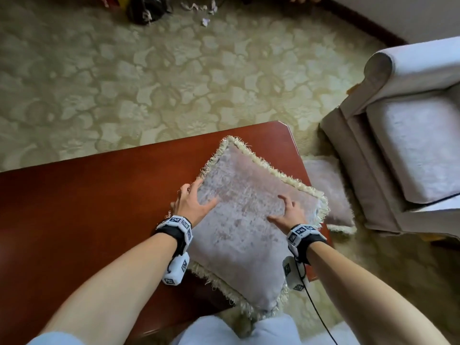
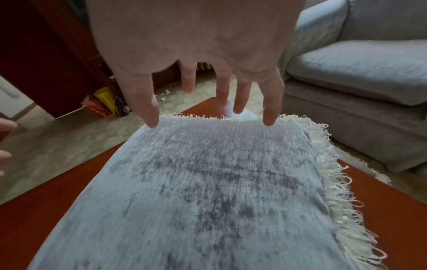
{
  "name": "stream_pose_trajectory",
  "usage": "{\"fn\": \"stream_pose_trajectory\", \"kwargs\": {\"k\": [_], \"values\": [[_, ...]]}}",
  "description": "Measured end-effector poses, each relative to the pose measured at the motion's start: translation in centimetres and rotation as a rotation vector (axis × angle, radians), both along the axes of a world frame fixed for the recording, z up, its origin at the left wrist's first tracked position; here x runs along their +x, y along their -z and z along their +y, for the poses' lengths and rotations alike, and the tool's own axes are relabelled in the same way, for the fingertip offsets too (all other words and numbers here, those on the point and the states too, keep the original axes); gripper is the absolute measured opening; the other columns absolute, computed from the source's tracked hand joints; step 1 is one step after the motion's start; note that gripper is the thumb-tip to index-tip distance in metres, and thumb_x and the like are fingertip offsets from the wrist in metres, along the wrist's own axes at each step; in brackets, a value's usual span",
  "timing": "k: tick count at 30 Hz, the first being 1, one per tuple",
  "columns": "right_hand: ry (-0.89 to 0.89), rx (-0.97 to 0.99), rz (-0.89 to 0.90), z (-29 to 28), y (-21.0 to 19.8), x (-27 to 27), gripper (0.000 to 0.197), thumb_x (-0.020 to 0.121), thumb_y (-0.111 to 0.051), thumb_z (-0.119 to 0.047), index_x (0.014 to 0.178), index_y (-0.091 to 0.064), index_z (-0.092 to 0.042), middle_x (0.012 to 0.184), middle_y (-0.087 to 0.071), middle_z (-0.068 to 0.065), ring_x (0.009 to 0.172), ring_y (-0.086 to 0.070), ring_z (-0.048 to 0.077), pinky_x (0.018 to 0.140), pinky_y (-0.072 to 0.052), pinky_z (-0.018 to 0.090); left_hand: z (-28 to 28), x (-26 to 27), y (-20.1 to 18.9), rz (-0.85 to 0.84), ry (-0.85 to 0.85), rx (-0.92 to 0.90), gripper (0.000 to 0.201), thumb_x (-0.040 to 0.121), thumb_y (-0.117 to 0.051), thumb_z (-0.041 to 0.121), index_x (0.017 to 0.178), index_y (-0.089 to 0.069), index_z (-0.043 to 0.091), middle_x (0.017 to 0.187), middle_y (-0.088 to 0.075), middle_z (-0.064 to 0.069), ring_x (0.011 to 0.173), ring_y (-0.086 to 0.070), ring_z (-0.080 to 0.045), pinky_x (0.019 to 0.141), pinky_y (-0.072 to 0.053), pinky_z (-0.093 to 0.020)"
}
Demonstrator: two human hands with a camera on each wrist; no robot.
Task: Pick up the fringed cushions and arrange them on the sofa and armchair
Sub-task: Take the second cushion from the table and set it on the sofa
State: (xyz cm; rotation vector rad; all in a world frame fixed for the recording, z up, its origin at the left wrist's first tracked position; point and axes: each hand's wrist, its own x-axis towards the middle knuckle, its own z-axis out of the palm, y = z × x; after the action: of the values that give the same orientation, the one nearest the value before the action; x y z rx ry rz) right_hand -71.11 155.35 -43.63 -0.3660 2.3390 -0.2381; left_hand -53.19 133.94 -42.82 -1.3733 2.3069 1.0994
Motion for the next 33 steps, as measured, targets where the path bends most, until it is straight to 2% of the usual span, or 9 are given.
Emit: {"fn": "stream_pose_trajectory", "kwargs": {"k": [7,10,16,19,21,24,28,30,33], "values": [[-0.025,0.051,0.019,-4.0,3.4,-4.4,0.076,0.08,-0.076,-0.042,0.144,-0.036,-0.03,0.141,-0.043,0.018,0.124,-0.046,0.034,0.106,-0.041,0.048,-2.3,-2.2,3.9,0.024,-0.072,0.12,0.084,0.078,-0.069,0.06,0.147,-0.031,0.031,0.151,-0.032,-0.008,0.13,-0.045,-0.03,0.102,-0.038,-0.042],[-0.032,0.05,0.013,-5.8,4.7,-5.9,0.072,0.083,-0.074,-0.041,0.143,-0.038,-0.028,0.143,-0.041,0.018,0.13,-0.042,0.034,0.11,-0.036,0.045,-3.0,-3.5,5.1,-0.013,-0.075,0.161,0.087,0.078,-0.067,0.064,0.148,-0.028,0.031,0.15,-0.036,-0.01,0.132,-0.043,-0.031,0.102,-0.038,-0.044],[-0.146,0.092,-0.09,-8.1,7.8,-7.7,0.055,0.085,-0.07,-0.048,0.133,-0.051,-0.029,0.133,-0.05,0.015,0.119,-0.054,0.034,0.104,-0.045,0.05,-3.9,-5.5,8.4,-0.139,-0.054,0.276,0.083,0.077,-0.058,0.074,0.139,-0.044,0.021,0.143,-0.051,-0.005,0.124,-0.053,-0.025,0.1,-0.043,-0.038],[-0.15,0.118,-0.075,-8.0,9.5,-8.5,0.041,0.087,-0.069,-0.045,0.123,-0.058,-0.03,0.129,-0.053,0.014,0.115,-0.056,0.033,0.102,-0.046,0.049,-3.9,-5.9,10.4,-0.157,-0.067,0.242,0.074,0.076,-0.065,0.068,0.132,-0.049,0.021,0.138,-0.052,-0.002,0.119,-0.053,-0.023,0.097,-0.044,-0.036],[-0.109,0.135,-0.084,-7.9,10.6,-9.0,0.038,0.083,-0.072,-0.046,0.115,-0.058,-0.03,0.127,-0.054,0.012,0.114,-0.055,0.031,0.101,-0.046,0.047,-3.8,-6.1,11.4,-0.192,-0.062,0.202,0.07,0.075,-0.072,0.059,0.13,-0.047,0.022,0.136,-0.047,-0.005,0.12,-0.049,-0.024,0.096,-0.041,-0.036],[-0.06,0.187,-0.051,-8.1,11.9,-9.4,0.043,0.076,-0.077,-0.05,0.105,-0.053,-0.029,0.123,-0.056,0.012,0.114,-0.052,0.031,0.097,-0.045,0.039,-3.5,-6.7,12.7,-0.22,-0.131,0.167,0.09,0.068,-0.081,0.054,0.138,-0.034,0.024,0.143,-0.033,-0.011,0.129,-0.039,-0.031,0.104,-0.037,-0.045],[-0.009,0.303,-0.035,-8.5,12.7,-9.6,0.081,0.07,-0.08,-0.056,0.129,-0.044,-0.013,0.131,-0.049,0.015,0.121,-0.047,0.032,0.102,-0.042,0.043,-3.2,-7.2,14.2,-0.205,-0.246,0.241,0.117,0.06,-0.087,0.05,0.149,-0.014,0.03,0.161,0.009,-0.011,0.143,-0.018,-0.046,0.113,-0.024,-0.062],[0.001,0.354,-0.029,-8.8,12.6,-10.1,0.093,0.064,-0.082,-0.06,0.132,-0.041,-0.012,0.132,-0.05,0.015,0.122,-0.049,0.033,0.101,-0.045,0.046,-3.5,-7.1,14.6,-0.221,-0.245,0.256,0.122,0.062,-0.086,0.049,0.153,-0.006,0.031,0.16,0.021,-0.011,0.146,-0.003,-0.045,0.115,-0.014,-0.063],[-0.024,0.377,-0.018,-9.1,12.6,-10.6,0.104,0.061,-0.083,-0.061,0.139,-0.034,-0.014,0.139,-0.043,0.015,0.129,-0.041,0.033,0.106,-0.04,0.047,-3.9,-7.1,15.1,-0.208,-0.244,0.291,0.131,0.061,-0.087,0.047,0.154,0.005,0.033,0.157,0.03,-0.005,0.147,-0.004,-0.041,0.116,-0.017,-0.06]]}}
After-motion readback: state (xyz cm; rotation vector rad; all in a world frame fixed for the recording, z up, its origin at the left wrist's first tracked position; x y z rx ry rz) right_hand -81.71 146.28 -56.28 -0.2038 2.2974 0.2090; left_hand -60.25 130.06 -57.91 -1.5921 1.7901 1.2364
